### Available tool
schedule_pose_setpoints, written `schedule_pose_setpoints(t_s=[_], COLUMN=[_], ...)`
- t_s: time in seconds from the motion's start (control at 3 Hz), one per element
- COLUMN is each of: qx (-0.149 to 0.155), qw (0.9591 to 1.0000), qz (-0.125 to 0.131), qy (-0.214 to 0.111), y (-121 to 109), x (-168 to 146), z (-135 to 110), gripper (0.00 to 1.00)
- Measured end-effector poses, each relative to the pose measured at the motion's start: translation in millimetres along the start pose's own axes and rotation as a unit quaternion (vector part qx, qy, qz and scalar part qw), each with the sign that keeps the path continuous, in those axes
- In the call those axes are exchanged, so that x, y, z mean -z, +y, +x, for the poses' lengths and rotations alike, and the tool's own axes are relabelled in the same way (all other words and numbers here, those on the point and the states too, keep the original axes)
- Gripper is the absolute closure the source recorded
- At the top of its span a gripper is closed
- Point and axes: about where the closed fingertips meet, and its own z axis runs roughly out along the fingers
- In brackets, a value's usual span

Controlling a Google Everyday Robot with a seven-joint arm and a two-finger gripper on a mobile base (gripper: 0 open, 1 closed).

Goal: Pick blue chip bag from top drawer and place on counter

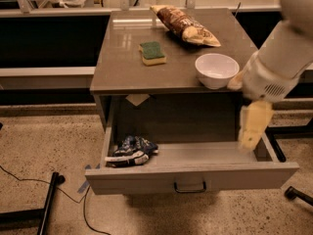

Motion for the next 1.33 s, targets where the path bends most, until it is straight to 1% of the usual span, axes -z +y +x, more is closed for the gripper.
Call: schedule_pose_setpoints(t_s=[0.33,0.67,1.0,1.33], qx=[0.073,0.106,0.117,0.159], qw=[0.992,0.9877,0.9867,0.9777], qz=[-0.056,-0.058,-0.048,-0.018], qy=[-0.087,-0.099,-0.102,-0.136], y=[10.9,11.4,7.9,-1.4], x=[-74.6,-79.6,-87.6,-113.4], z=[-29.9,-35.8,-44.5,-68.6], gripper=[0.0,0.0,0.0,0.0])
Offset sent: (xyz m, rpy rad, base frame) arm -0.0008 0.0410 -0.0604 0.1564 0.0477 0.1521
